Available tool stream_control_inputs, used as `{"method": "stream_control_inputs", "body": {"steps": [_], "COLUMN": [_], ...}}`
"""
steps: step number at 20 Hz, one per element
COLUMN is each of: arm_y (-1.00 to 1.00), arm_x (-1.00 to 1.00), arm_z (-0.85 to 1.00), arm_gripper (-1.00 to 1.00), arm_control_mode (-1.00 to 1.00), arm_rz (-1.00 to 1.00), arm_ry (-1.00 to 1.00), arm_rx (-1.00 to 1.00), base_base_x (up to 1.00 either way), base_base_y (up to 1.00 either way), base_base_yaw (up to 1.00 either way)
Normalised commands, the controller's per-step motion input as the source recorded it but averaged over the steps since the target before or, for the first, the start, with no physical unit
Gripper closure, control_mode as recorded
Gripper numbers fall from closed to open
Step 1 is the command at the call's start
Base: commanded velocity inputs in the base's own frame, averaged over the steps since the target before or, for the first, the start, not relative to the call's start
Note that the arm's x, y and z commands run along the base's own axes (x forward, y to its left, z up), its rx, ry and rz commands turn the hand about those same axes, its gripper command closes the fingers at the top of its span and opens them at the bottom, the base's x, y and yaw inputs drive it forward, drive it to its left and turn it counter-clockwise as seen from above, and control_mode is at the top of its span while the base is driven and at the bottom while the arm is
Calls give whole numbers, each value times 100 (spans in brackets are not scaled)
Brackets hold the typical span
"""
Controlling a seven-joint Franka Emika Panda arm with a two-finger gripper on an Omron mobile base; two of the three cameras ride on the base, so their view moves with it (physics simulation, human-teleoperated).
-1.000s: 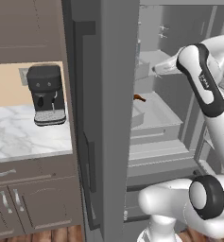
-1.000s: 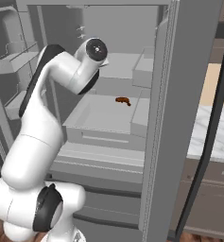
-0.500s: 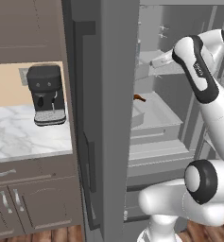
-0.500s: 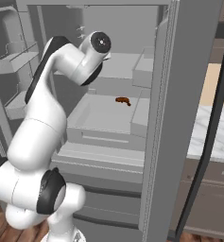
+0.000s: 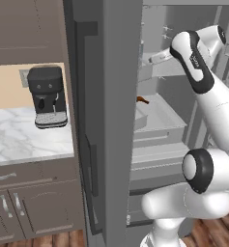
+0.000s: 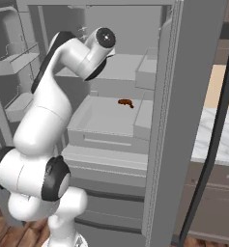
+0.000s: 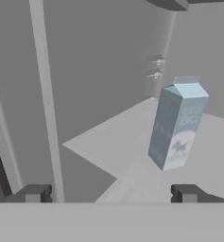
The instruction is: Take out the milk from the fridge and place it on the tray on the counter. Then take the sugar cube near the tray and place it in the tray.
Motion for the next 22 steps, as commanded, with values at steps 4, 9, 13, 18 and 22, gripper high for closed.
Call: {"method": "stream_control_inputs", "body": {"steps": [4,9,13,18,22], "arm_y": [0,0,0,0,0], "arm_x": [25,44,41,22,29], "arm_z": [0,0,0,0,0], "arm_gripper": [-100,-100,-100,-100,-100], "arm_control_mode": [-100,-100,-100,-100,-100], "arm_rz": [3,3,2,2,1], "arm_ry": [0,0,0,0,0], "arm_rx": [0,0,0,0,0], "base_base_x": [0,0,0,0,0], "base_base_y": [0,0,0,0,0], "base_base_yaw": [0,0,0,0,0]}}
